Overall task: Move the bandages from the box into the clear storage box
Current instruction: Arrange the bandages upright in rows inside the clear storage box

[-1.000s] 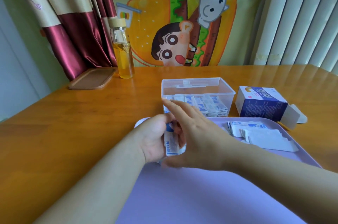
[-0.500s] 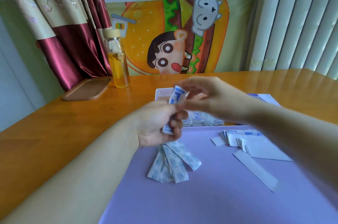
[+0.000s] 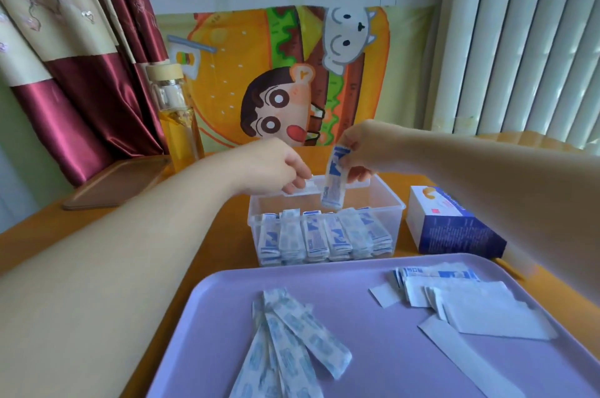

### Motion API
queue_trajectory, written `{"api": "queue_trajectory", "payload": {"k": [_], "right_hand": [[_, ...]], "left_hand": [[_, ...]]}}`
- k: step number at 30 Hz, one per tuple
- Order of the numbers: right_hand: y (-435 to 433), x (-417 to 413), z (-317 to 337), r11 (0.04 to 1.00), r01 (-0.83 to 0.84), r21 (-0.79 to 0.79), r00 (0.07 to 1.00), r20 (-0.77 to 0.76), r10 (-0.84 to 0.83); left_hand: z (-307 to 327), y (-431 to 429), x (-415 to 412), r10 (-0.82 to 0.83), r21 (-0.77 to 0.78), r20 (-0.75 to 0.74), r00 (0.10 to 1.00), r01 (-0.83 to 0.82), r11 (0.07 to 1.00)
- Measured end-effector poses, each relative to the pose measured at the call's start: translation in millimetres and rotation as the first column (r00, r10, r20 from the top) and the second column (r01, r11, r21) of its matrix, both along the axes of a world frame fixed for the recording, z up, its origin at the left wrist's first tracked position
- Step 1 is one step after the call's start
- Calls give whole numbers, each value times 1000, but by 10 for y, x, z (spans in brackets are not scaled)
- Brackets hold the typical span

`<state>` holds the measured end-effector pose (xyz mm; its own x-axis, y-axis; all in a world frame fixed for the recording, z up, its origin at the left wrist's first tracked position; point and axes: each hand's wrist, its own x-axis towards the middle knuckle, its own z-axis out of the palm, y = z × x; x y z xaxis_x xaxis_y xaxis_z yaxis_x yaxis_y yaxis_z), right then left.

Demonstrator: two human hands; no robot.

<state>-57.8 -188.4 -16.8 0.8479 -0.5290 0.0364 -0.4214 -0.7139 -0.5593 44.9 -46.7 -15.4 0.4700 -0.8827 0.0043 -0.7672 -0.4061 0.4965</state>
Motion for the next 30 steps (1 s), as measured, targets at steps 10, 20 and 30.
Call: {"api": "queue_trajectory", "payload": {"k": [10, 20, 30], "right_hand": [[-50, 271, -309, 989, -146, -7, 909, -396, 131], [-55, 244, -401, 928, -227, -295, 882, -466, 68], [44, 123, -347, 887, -149, -437, 985, -139, 97]], "left_hand": [[-214, -425, 67, -171, 352, 150, 974, 109, 930], [-334, -522, 92, -226, 491, 257, 940, 75, 868], [-307, -444, 119, -128, 310, 201, 971, 61, 949]]}}
